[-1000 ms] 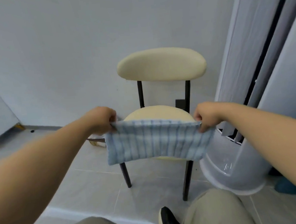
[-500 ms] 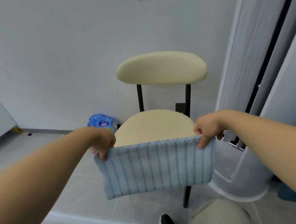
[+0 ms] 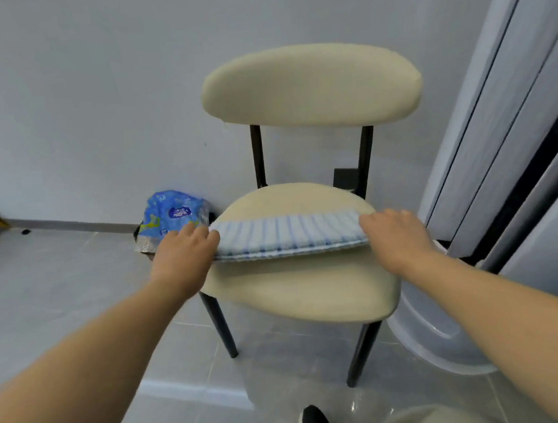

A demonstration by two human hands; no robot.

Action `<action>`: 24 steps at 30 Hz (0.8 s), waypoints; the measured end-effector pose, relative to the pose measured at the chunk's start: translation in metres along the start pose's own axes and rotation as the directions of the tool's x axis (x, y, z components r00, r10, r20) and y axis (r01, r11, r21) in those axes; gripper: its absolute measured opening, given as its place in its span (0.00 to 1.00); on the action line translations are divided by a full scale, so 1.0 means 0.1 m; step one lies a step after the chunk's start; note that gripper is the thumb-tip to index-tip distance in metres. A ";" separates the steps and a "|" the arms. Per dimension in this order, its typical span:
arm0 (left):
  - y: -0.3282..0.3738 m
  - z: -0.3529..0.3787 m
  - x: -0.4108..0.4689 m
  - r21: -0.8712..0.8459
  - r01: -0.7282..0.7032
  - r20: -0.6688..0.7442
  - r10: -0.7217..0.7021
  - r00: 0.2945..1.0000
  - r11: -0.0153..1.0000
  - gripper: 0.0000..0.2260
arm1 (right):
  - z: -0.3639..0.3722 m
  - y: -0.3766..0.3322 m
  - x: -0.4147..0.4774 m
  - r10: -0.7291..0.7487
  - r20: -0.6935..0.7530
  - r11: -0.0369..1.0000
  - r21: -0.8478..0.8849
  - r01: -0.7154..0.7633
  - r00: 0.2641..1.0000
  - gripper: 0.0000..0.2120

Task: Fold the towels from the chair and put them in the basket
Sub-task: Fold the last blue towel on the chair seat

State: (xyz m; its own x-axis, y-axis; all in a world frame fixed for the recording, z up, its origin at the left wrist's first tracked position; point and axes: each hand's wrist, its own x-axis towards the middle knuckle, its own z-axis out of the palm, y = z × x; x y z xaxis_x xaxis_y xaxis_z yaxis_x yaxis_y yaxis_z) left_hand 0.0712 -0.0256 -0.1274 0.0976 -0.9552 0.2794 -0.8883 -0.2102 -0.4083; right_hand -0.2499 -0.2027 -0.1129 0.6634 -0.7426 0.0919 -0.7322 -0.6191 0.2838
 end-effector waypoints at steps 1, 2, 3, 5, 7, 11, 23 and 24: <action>0.06 0.10 -0.06 0.008 -0.050 0.045 0.049 0.998 0.999 0.19 | 0.13 -0.05 -0.02 -0.022 0.059 1.000 -0.006 0.022 0.998 0.10; 0.13 0.17 -0.12 0.007 -0.111 0.088 0.110 0.990 0.994 0.19 | 0.24 -0.08 -0.03 -0.046 0.113 0.999 -0.012 0.048 0.993 0.09; 0.18 0.21 -0.15 -0.003 -0.154 0.140 0.153 0.978 0.988 0.19 | 0.30 -0.10 -0.03 -0.065 0.154 0.998 -0.011 0.068 0.986 0.08; 0.25 0.10 -0.19 -0.015 -0.155 0.256 0.153 0.954 0.988 0.18 | 0.23 -0.09 -0.04 -0.070 0.229 0.997 -0.016 0.075 0.971 0.07; 0.27 0.00 -0.10 -0.006 -0.050 0.336 0.049 0.941 0.999 0.16 | 0.10 -0.08 0.02 -0.032 0.310 0.999 -0.023 0.041 0.950 0.07; 0.53 -0.15 0.44 -0.214 0.182 0.178 -0.145 0.973 0.960 0.15 | -0.03 -0.46 0.43 0.015 0.127 0.971 0.234 -0.045 0.992 0.18; 0.81 0.61 0.73 -0.448 0.455 0.502 -0.204 0.840 0.770 0.27 | 0.69 -0.86 0.97 0.018 0.311 0.869 0.466 -0.169 0.950 0.31; 0.76 0.62 0.72 -0.435 0.478 0.511 -0.228 0.829 0.763 0.28 | 0.71 -0.78 0.94 0.056 0.328 0.869 0.450 -0.208 0.943 0.31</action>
State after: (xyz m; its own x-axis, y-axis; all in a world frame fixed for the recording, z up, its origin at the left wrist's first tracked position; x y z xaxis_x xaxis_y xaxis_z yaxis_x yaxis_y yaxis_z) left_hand 0.0380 -0.1229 -0.1925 0.5124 -0.8503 -0.1198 -0.8266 -0.5262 0.1995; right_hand -0.1408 -0.2424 -0.1940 0.5342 -0.8188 -0.2102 -0.8432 -0.4984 -0.2016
